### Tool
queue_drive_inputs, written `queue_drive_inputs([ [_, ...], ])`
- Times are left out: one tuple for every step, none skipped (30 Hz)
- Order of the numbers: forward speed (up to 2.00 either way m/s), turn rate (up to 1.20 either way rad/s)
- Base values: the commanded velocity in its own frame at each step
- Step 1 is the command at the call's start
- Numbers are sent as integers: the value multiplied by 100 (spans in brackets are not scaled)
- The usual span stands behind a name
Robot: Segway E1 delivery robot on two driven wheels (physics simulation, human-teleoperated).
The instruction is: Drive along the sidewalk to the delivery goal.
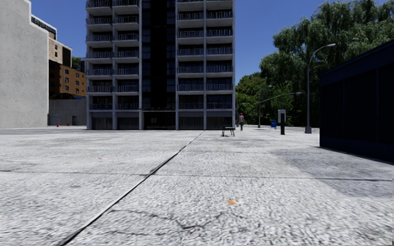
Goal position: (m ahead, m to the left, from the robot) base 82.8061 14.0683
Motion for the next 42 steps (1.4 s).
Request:
queue_drive_inputs([
  [198, 0],
  [198, 0],
  [198, 0],
  [198, 0],
  [198, 0],
  [198, 0],
  [198, 0],
  [198, 0],
  [198, 0],
  [198, 0],
  [198, 0],
  [198, 0],
  [198, 0],
  [198, 0],
  [198, 0],
  [198, 0],
  [198, 0],
  [198, 0],
  [198, 0],
  [198, 0],
  [198, 0],
  [198, 0],
  [198, 0],
  [198, 0],
  [198, 0],
  [198, 0],
  [198, 0],
  [198, 0],
  [198, 0],
  [198, 0],
  [198, 0],
  [198, 0],
  [198, 0],
  [198, 0],
  [198, 0],
  [198, 0],
  [198, 0],
  [200, 0],
  [200, 0],
  [200, 0],
  [200, 0],
  [200, 0],
])
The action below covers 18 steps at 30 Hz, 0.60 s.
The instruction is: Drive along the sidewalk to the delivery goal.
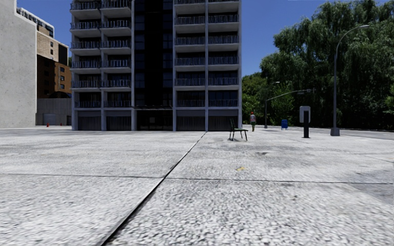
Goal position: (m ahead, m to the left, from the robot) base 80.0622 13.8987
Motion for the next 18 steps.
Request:
queue_drive_inputs([
  [200, 0],
  [200, 0],
  [200, 0],
  [200, 0],
  [200, 0],
  [200, 0],
  [200, 0],
  [200, 0],
  [200, 0],
  [200, 0],
  [200, 0],
  [200, 0],
  [200, -1],
  [200, -1],
  [200, -4],
  [200, -5],
  [200, -5],
  [200, -5],
])
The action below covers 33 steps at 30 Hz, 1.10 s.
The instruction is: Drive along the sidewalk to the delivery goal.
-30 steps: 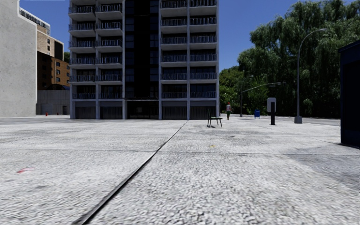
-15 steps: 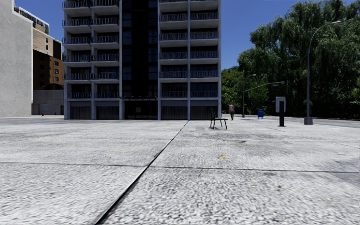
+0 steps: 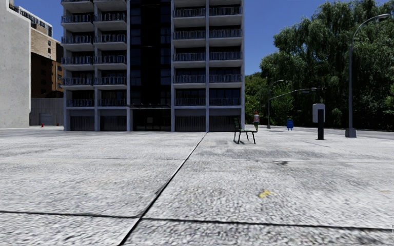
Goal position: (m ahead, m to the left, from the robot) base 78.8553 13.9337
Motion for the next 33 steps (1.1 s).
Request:
queue_drive_inputs([
  [200, -5],
  [200, -7],
  [200, -9],
  [200, -11],
  [200, -11],
  [200, -15],
  [200, -21],
  [200, -27],
  [200, -27],
  [200, -32],
  [200, -38],
  [200, -42],
  [200, -42],
  [200, -45],
  [200, -46],
  [200, -46],
  [200, -46],
  [200, -46],
  [200, -47],
  [200, -47],
  [200, -47],
  [200, -47],
  [200, -47],
  [200, -47],
  [200, -47],
  [200, -47],
  [200, -47],
  [200, -47],
  [200, -47],
  [200, -47],
  [200, -47],
  [200, -47],
  [200, -47],
])
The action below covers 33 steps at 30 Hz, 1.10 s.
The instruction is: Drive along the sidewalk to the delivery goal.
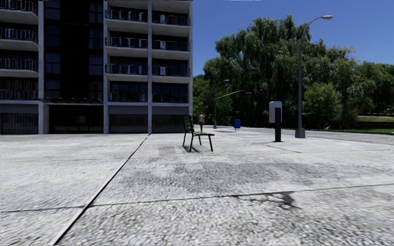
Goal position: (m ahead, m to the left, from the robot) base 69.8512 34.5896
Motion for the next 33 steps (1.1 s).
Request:
queue_drive_inputs([
  [200, -47],
  [200, -47],
  [200, -47],
  [200, -47],
  [200, -47],
  [200, -47],
  [200, -47],
  [200, -47],
  [200, -47],
  [200, -47],
  [200, -47],
  [200, -47],
  [200, -47],
  [200, -47],
  [200, -47],
  [200, -47],
  [200, -47],
  [200, -47],
  [200, -47],
  [200, -47],
  [200, -47],
  [200, -47],
  [200, -47],
  [200, -47],
  [200, -47],
  [200, 0],
  [200, 0],
  [200, 0],
  [200, 0],
  [200, 0],
  [200, 0],
  [200, 0],
  [200, 0],
])
